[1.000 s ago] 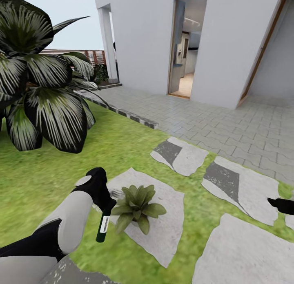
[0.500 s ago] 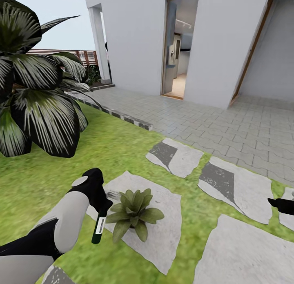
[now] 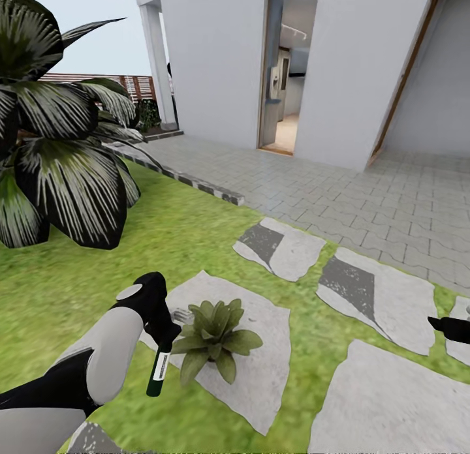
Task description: Pick up the pesticide atomizer in the garden and spray insectifuge to fully cover both potted plants in the garden.
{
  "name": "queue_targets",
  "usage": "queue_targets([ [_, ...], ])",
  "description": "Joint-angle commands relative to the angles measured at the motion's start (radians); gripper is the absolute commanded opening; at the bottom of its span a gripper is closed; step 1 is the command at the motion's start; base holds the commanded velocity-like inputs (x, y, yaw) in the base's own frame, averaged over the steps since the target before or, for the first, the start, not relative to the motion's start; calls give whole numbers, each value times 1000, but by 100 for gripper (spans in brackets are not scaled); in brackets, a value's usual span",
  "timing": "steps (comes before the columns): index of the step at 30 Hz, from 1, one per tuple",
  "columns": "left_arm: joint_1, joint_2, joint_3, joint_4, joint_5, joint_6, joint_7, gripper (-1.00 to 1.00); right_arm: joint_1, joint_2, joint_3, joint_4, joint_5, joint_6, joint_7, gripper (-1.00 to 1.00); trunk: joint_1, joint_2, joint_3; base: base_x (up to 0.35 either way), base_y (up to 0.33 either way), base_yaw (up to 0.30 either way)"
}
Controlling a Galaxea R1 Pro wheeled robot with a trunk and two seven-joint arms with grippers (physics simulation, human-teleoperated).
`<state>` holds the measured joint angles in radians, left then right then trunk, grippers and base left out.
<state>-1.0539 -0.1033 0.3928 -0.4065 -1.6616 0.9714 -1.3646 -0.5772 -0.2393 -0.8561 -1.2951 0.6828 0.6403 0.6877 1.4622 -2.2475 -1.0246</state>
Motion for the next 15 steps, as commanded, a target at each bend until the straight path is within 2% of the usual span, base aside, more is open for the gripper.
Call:
queue_targets([
  [1,-1,-1,8,-2,-10,10,-8,-100,-1,0,-1,-1,10,1,10,100,0,0,-3,0,0,0],
  [6,-1,-1,8,-2,-10,10,-8,-100,-1,0,-1,-1,11,1,10,100,0,0,-11,17,12,0],
  [12,0,-2,7,-2,-10,10,-8,-100,-1,0,-1,-1,11,1,10,100,0,0,-13,203,179,0],
  [15,-1,-1,7,-2,-10,10,-8,-100,-1,0,-1,-1,11,1,10,100,0,0,-14,81,62,-6],
])
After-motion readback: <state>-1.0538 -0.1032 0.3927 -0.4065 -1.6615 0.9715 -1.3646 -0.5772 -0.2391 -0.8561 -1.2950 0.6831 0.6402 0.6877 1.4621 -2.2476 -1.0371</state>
